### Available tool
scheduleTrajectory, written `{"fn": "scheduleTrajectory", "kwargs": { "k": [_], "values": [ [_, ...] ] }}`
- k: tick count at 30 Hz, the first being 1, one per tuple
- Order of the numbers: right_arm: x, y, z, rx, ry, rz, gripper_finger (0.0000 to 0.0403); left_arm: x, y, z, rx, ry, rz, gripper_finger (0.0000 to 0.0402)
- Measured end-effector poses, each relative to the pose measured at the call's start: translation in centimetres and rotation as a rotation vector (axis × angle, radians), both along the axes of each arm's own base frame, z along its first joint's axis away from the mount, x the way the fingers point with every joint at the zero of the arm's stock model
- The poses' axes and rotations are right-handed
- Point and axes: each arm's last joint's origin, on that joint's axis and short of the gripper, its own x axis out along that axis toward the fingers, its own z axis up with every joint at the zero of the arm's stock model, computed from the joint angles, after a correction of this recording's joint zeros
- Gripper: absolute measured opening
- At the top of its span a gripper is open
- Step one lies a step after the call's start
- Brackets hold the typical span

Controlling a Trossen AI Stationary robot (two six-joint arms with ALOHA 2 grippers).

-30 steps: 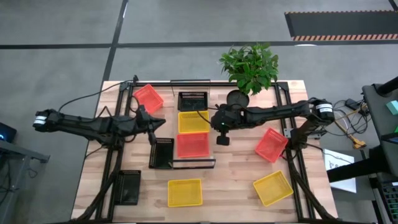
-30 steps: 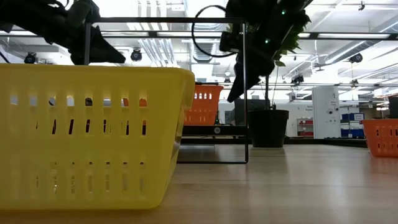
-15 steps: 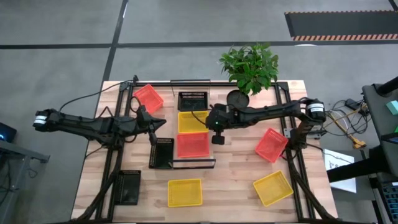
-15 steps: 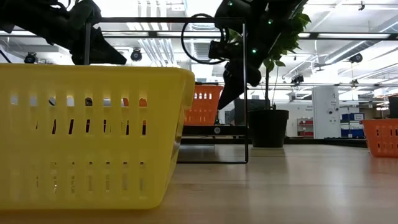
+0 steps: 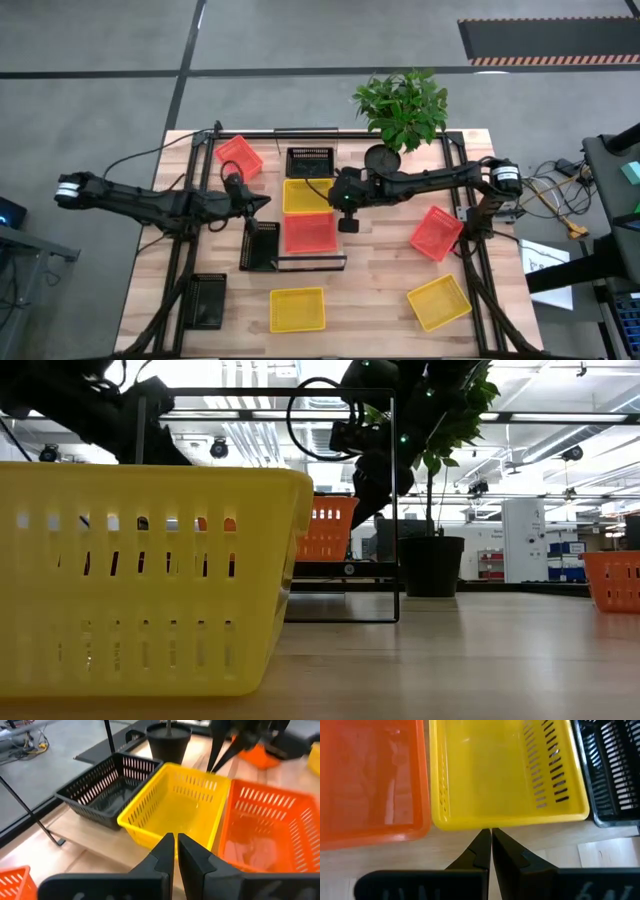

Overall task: Stack baskets on shelf by color
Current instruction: Adjust the yellow bin on the shelf, then stack the top orange bin on top of the other orange bin on the shelf

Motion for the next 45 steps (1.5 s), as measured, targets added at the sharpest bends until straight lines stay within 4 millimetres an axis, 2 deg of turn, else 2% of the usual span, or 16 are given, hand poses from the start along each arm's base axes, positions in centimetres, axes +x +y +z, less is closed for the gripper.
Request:
{"fn": "scheduleTrajectory", "kwargs": {
  "k": [9, 15, 22, 41, 45],
  "values": [
    [-0.5, 0.1, 0.4, 0.011, 0.022, -0.014, 0.0009, 1.7, 0.3, -2.6, 0.012, 0.166, 0.027, 0.0006],
    [-0.5, 0.1, 0.4, 0.010, 0.021, -0.014, 0.0009, 3.3, 0.6, -3.3, 0.024, 0.141, 0.031, 0.0006],
    [-0.5, 0.1, 0.4, 0.010, 0.022, -0.014, 0.0009, 3.7, 0.7, -4.0, 0.027, 0.167, 0.032, 0.0006],
    [-0.6, 0.1, 0.4, 0.010, 0.023, -0.015, 0.0009, 4.1, 0.7, -3.9, 0.024, 0.135, 0.030, 0.0006],
    [-1.2, 0.4, 1.0, 0.012, 0.041, -0.013, 0.0009, 3.6, 0.7, -2.4, 0.022, 0.111, 0.029, 0.0006]
  ]
}}
